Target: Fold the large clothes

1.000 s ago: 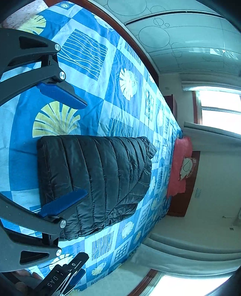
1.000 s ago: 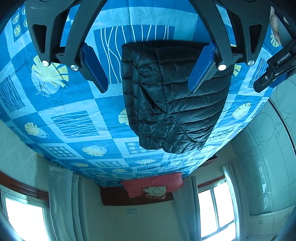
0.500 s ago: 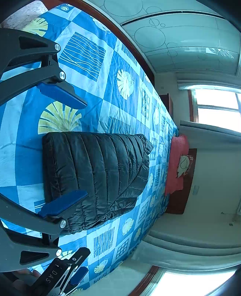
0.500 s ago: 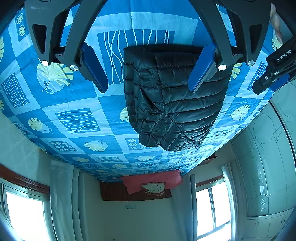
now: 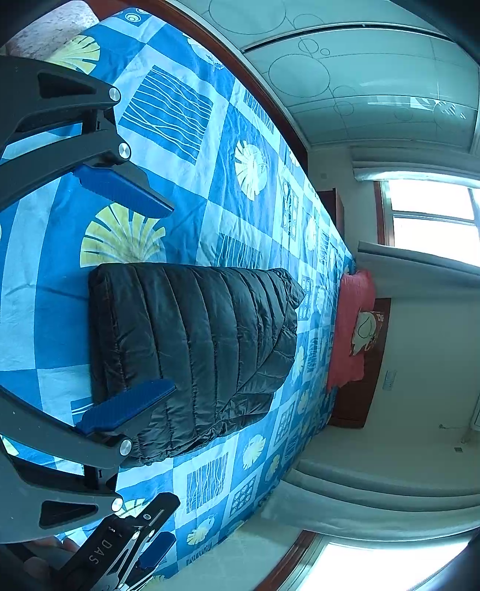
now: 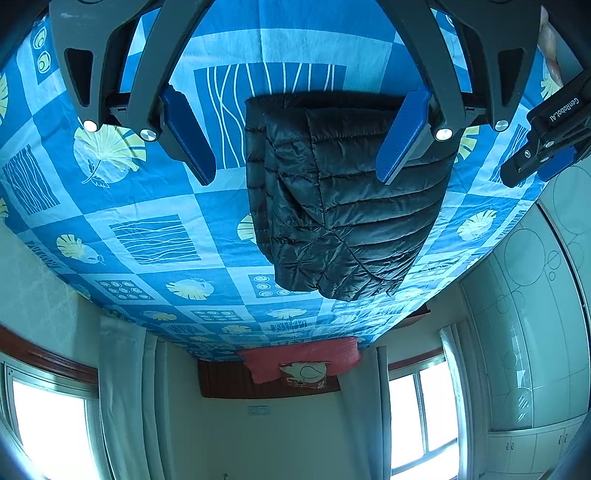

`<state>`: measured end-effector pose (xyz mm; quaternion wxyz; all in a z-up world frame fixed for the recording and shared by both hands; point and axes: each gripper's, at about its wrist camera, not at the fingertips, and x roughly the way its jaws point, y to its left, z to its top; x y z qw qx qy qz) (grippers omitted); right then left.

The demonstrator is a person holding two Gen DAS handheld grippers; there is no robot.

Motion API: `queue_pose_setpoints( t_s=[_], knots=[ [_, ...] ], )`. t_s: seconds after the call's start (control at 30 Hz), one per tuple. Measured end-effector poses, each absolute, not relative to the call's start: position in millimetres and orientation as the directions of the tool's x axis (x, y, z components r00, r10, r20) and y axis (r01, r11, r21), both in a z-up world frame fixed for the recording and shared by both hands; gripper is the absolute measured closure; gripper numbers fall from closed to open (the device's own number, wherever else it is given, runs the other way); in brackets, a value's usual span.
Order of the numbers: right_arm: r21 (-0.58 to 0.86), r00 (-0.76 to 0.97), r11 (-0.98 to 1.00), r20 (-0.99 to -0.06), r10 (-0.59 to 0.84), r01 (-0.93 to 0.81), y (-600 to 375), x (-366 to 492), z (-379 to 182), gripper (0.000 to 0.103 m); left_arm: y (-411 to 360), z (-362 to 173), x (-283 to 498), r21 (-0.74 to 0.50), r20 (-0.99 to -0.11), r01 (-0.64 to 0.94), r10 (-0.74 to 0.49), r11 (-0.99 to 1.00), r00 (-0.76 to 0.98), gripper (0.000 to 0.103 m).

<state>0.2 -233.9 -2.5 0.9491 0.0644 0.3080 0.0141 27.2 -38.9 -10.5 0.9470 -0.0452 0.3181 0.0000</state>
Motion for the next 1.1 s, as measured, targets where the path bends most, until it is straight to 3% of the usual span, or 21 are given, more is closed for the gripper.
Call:
queue_pose_setpoints(
  t_s=[1.1],
  knots=[
    [0.13,0.807,0.992,-0.587,0.072,0.006,-232.4,0.4,-5.3,0.015,-41.3,-8.9,22.1,-0.081,-0.595,-0.053,-0.006,0.995,0.804,0.015]
  ],
)
